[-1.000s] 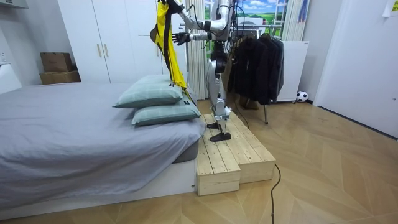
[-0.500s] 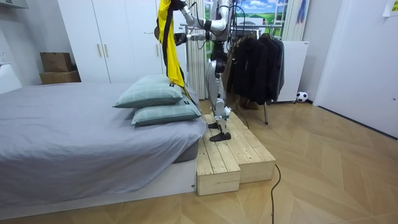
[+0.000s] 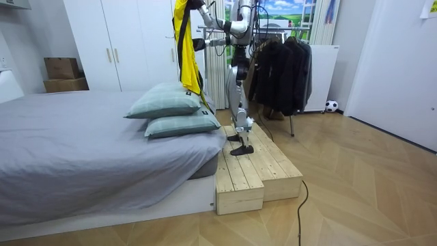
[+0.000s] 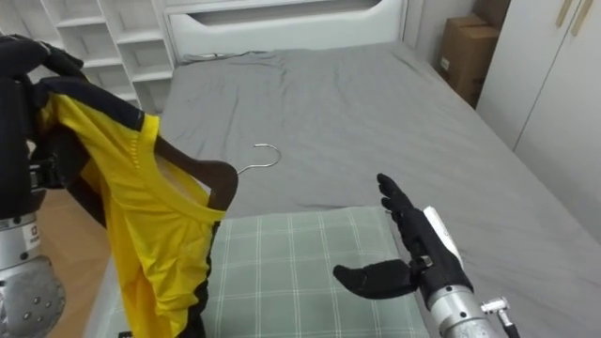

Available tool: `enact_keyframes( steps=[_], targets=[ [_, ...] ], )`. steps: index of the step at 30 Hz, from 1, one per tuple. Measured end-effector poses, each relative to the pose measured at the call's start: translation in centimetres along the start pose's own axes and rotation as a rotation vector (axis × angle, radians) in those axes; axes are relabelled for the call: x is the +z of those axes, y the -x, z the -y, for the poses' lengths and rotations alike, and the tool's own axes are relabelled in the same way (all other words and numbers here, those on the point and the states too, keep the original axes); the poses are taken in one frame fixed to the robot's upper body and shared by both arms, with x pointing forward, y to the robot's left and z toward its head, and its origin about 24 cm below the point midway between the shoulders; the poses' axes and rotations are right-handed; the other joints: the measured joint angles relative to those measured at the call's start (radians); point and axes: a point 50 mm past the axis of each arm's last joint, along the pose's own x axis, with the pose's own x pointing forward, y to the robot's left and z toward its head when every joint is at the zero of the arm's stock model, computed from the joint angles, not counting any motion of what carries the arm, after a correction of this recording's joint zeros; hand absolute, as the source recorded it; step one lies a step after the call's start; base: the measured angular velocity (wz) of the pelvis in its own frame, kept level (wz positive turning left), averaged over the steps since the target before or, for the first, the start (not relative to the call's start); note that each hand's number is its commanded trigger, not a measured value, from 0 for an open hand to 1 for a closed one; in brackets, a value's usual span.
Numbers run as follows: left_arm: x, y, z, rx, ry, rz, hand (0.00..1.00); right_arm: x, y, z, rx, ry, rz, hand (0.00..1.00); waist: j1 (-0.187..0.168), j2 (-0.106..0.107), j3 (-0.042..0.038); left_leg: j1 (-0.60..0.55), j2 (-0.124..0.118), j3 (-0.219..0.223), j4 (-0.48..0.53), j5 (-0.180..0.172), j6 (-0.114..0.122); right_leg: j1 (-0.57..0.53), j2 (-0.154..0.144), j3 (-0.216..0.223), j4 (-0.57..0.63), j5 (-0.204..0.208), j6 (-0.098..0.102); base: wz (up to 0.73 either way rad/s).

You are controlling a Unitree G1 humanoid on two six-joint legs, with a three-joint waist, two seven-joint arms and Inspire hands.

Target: Hang clothes

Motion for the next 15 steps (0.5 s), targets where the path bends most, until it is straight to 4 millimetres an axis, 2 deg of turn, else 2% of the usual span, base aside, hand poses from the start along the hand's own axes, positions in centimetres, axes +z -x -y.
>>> enact_keyframes(
  steps=[6,10,15],
  targets=[
    [0.3,0.1,0.2,-0.011,0.007,0.01,1.0,-0.1,-0.2,-2.0,0.119,-0.041,-0.001,0.0,0.003,0.0,0.0,0.004,-0.001,-0.005,0.0,0.0,0.0,0.005,-0.002,-0.009,0.0,0.0,0.0,0.02],
    [0.3,0.1,0.3,-0.015,0.006,0.006,1.0,-0.4,-0.5,-2.5,0.147,-0.097,-0.012,0.0,0.004,-0.001,0.0002,0.009,-0.004,-0.014,0.0,0.0,0.0,0.015,-0.003,-0.015,-0.003,0.0,0.0,0.06],
    [1.1,0.4,1.0,-0.027,0.04,-0.009,1.0,-0.4,-1.0,-3.4,0.201,-0.222,-0.01,0.0,0.027,0.0,0.0007,0.017,-0.007,-0.02,-0.005,0.0,0.0,0.028,-0.003,-0.017,-0.014,0.0,0.0,0.02]
  ],
)
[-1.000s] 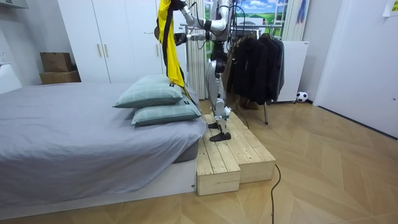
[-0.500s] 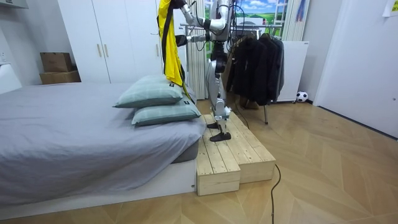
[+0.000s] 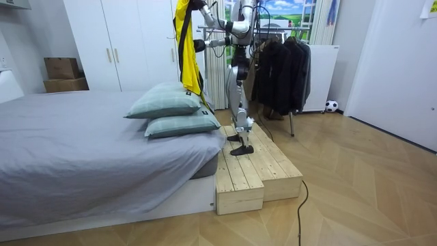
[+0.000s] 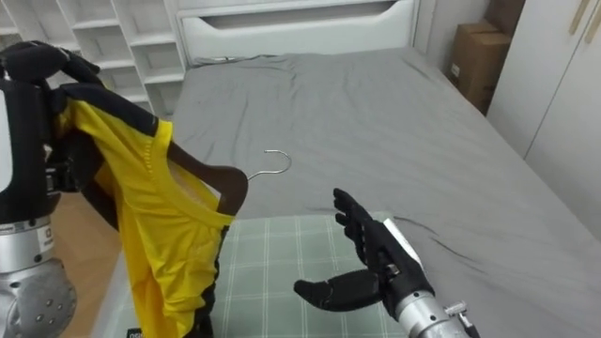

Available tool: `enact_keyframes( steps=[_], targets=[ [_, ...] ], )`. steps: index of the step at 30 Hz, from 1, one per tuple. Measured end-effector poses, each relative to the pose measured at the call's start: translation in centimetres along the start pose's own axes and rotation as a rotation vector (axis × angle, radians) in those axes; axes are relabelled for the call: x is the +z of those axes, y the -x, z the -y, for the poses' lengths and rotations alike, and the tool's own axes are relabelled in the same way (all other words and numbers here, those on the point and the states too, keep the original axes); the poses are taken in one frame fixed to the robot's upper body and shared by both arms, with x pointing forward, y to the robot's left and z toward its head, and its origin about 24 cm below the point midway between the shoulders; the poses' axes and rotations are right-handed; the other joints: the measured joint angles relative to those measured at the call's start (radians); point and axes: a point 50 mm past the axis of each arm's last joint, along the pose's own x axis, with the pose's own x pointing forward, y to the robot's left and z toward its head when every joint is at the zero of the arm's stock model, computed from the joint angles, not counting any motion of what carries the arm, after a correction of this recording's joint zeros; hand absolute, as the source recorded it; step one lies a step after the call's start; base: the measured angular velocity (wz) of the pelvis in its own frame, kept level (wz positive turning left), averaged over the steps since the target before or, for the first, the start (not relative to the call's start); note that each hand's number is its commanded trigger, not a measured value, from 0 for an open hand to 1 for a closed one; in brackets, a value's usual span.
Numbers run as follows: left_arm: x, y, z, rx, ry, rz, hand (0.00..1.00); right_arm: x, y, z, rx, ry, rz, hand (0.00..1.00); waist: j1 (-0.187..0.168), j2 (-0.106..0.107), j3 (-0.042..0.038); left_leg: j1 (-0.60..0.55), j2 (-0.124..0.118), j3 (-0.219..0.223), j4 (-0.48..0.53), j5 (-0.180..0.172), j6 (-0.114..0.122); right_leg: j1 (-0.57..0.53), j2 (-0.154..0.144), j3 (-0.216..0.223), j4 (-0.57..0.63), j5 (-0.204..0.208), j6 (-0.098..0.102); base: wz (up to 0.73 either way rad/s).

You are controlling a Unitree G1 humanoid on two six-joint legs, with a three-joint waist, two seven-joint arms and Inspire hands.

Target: Hang clothes

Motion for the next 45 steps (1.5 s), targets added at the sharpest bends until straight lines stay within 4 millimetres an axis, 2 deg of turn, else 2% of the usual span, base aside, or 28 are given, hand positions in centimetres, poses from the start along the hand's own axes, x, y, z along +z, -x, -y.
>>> enact_keyframes(
  steps=[9,17,21,26,31,38,45],
  targets=[
    [0.6,-0.3,0.5,0.003,0.011,-0.006,1.0,-0.2,-1.1,-2.8,0.141,-0.031,-0.006,0.0,0.02,0.002,0.001,-0.018,-0.001,-0.005,0.004,0.0,0.0,-0.009,-0.001,-0.004,-0.001,0.0,0.0,0.02],
    [1.0,-0.3,0.9,-0.022,0.021,-0.001,1.0,-0.6,-1.3,-3.6,0.177,-0.092,-0.015,0.0,0.023,0.002,0.0012,-0.015,-0.004,-0.016,0.007,0.0,0.001,0.0,-0.006,-0.026,-0.002,0.0,0.0,0.04],
    [1.2,-0.7,1.2,-0.012,0.005,-0.006,1.0,-1.5,-1.6,-4.1,0.199,-0.1,-0.057,0.0,0.026,0.007,0.0053,-0.015,-0.006,-0.022,0.005,0.0,0.001,0.0,-0.008,-0.026,-0.002,-0.002,0.003,0.03],
    [1.4,-0.3,1.9,-0.05,0.017,-0.014,1.0,-1.5,-1.6,-4.6,0.239,-0.101,-0.057,0.0,0.026,0.01,0.0083,-0.012,-0.006,-0.024,0.004,0.0,0.001,0.003,-0.007,-0.026,0.0,-0.002,0.003,0.0],
    [1.6,0.2,2.7,-0.11,0.036,-0.027,1.0,-1.7,-1.6,-5.2,0.275,-0.101,-0.066,0.0,0.025,0.004,0.0126,-0.016,-0.006,-0.025,0.004,0.0,0.001,0.004,-0.006,-0.027,-0.002,-0.002,0.003,0.0],
    [1.7,0.2,2.7,-0.112,0.039,-0.025,1.0,-1.7,-1.6,-5.4,0.28,-0.11,-0.07,0.0,0.026,0.004,0.0124,-0.016,-0.006,-0.025,0.007,0.0,0.001,0.0,-0.007,-0.026,0.0,-0.002,0.003,0.0],
    [2.8,0.6,3.4,-0.137,0.075,-0.026,1.0,-1.1,-2.2,-6.1,0.313,-0.155,-0.051,0.0,0.025,0.001,0.0107,-0.015,-0.006,-0.024,0.006,0.001,0.001,0.0,-0.007,-0.026,-0.001,-0.002,0.003,0.0]
  ],
)
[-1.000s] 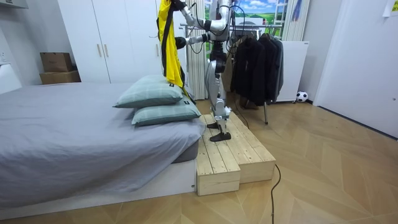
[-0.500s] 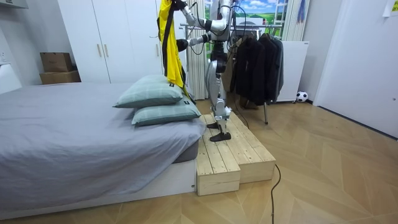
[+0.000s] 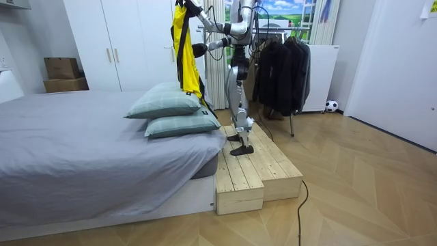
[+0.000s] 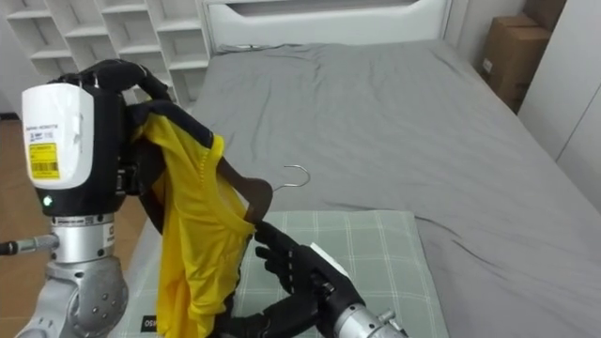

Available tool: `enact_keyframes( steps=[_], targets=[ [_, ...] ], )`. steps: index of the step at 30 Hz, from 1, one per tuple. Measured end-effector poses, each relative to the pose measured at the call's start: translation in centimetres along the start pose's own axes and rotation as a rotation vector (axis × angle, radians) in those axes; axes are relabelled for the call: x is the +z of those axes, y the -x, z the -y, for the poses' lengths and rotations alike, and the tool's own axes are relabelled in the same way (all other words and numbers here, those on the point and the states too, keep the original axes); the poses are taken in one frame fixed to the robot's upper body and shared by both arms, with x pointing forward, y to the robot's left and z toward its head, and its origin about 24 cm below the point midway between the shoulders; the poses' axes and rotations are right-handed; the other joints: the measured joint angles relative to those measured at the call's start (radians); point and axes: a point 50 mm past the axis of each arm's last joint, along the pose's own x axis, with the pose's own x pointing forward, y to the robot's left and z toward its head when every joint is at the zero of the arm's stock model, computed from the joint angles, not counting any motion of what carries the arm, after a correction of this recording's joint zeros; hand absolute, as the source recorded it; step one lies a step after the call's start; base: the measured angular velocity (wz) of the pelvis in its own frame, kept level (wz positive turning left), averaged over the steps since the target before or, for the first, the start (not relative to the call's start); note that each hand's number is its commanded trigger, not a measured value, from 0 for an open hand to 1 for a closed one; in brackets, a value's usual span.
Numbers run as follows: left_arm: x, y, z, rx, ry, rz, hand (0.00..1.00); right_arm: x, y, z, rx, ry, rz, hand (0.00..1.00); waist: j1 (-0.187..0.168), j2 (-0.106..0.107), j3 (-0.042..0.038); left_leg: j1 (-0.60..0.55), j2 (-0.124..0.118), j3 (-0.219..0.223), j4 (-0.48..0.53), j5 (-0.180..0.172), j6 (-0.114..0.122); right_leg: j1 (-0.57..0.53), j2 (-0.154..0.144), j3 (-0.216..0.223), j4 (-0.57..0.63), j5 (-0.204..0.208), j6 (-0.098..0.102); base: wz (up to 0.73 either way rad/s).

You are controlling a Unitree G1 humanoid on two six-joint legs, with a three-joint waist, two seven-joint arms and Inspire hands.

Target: Hang clothes

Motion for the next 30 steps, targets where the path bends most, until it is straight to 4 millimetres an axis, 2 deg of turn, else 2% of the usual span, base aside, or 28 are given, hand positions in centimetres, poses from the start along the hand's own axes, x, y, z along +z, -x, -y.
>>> enact_keyframes(
  steps=[9,19,30],
  targets=[
    [0.2,0.1,0.3,0.003,-0.001,-0.045,1.0,0.0,-0.4,0.0,0.003,-0.062,0.001,0.0,0.001,-0.008,-0.0064,-0.001,0.001,0.001,0.004,0.001,0.001,0.0,0.0,0.004,0.003,0.0,0.0,0.0],
    [0.7,0.0,0.8,0.001,0.004,-0.069,1.0,0.9,-1.6,-1.0,-0.005,-0.287,0.079,0.0,0.002,-0.008,-0.0067,0.002,0.0,0.002,0.003,0.003,0.003,-0.001,-0.002,0.0,0.008,0.0,0.0,0.0],
    [1.1,-0.1,1.0,0.006,0.013,-0.09,1.0,0.8,-1.7,-1.1,-0.033,-0.306,0.075,0.0,0.001,-0.008,-0.0066,-0.005,0.001,0.001,0.002,0.003,0.003,-0.012,-0.002,-0.001,0.017,0.0,0.0,0.0]
  ],
)
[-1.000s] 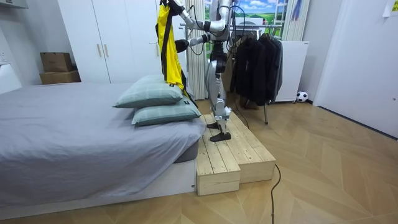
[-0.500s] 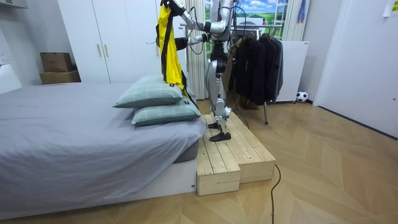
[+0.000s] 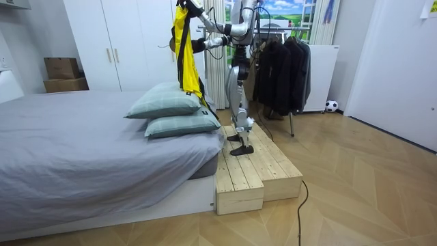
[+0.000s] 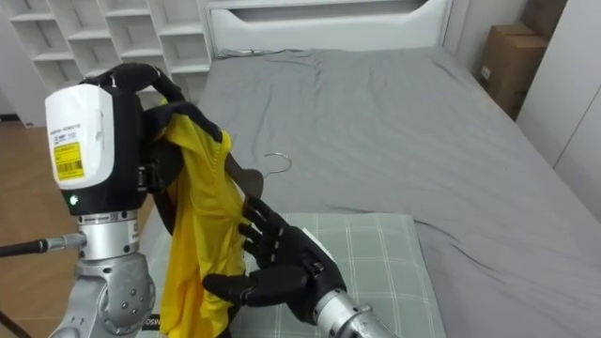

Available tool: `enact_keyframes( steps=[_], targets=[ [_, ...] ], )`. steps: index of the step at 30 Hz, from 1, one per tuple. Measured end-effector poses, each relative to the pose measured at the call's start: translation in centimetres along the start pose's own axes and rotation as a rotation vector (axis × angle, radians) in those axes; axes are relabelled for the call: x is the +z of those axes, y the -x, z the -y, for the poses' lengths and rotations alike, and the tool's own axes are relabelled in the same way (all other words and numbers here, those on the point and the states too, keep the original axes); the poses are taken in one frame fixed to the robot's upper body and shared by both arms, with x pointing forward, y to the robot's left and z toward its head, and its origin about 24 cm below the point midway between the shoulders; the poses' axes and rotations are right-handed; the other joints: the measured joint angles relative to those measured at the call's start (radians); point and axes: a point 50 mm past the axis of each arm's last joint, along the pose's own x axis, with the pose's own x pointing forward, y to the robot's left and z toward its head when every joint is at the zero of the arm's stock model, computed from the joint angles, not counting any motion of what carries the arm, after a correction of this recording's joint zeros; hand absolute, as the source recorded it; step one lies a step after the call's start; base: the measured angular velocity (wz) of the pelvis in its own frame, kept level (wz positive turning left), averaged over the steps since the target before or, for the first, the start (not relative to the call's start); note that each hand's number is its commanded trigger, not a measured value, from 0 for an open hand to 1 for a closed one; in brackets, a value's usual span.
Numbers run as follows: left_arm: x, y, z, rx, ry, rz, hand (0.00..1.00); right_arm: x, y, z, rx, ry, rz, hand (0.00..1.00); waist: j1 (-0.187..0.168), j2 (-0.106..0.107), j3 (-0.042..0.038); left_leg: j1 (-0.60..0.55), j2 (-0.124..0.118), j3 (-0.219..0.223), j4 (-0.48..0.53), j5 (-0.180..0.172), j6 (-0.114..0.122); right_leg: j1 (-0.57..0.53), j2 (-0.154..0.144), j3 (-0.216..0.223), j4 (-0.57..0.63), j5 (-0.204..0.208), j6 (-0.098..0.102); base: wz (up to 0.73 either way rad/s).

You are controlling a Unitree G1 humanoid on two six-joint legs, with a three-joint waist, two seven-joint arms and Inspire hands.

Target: Hang clothes

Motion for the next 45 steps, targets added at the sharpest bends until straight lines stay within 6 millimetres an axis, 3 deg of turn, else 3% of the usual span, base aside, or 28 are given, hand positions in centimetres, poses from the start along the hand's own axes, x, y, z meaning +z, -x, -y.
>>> enact_keyframes(
  steps=[13,20,26,33,39,45],
  targets=[
    [-0.3,-0.1,-0.3,-0.001,0.008,0.015,1.0,-1.3,0.8,2.0,-0.105,-0.14,-0.027,0.0,-0.001,0.0,-0.0006,-0.01,-0.003,-0.002,0.001,0.001,0.002,-0.008,-0.002,0.004,-0.001,0.0,0.0,0.0],
    [-0.2,-0.2,-0.6,0.02,0.011,0.043,1.0,-3.7,2.2,4.2,-0.203,-0.155,-0.131,0.0,-0.001,0.005,-0.0036,-0.007,-0.003,-0.003,0.001,0.001,0.002,-0.004,-0.002,0.003,-0.004,0.0,0.0,0.0],
    [-0.5,-0.3,-0.9,0.026,0.007,0.067,1.0,-3.8,3.2,5.2,-0.234,-0.096,-0.164,0.0,-0.001,0.018,-0.012,-0.001,-0.003,-0.003,0.001,0.001,0.002,0.002,-0.003,0.003,-0.004,0.0,0.0,0.0],
    [-0.6,-0.5,-1.2,0.054,0.016,0.071,1.0,-3.9,3.9,6.0,-0.273,-0.075,-0.173,0.0,-0.007,0.018,-0.0119,0.005,-0.003,0.002,-0.003,0.001,0.002,0.002,-0.003,0.006,0.003,0.0,0.0,0.0],
    [-0.8,-0.9,-1.9,0.092,0.01,0.077,1.0,-4.2,5.8,7.8,-0.388,-0.097,-0.172,0.0,-0.012,0.017,-0.0117,-0.004,-0.006,-0.001,-0.003,0.002,0.003,-0.002,-0.005,0.004,-0.001,0.0,0.0,0.0],
    [-0.7,-1.0,-2.2,0.109,0.017,0.091,1.0,-4.2,6.0,8.2,-0.41,-0.111,-0.163,0.0,-0.011,0.014,-0.0114,-0.012,-0.005,0.0,0.0,0.003,0.004,-0.015,-0.004,0.005,0.0,0.0,0.0,0.0]
  ],
)
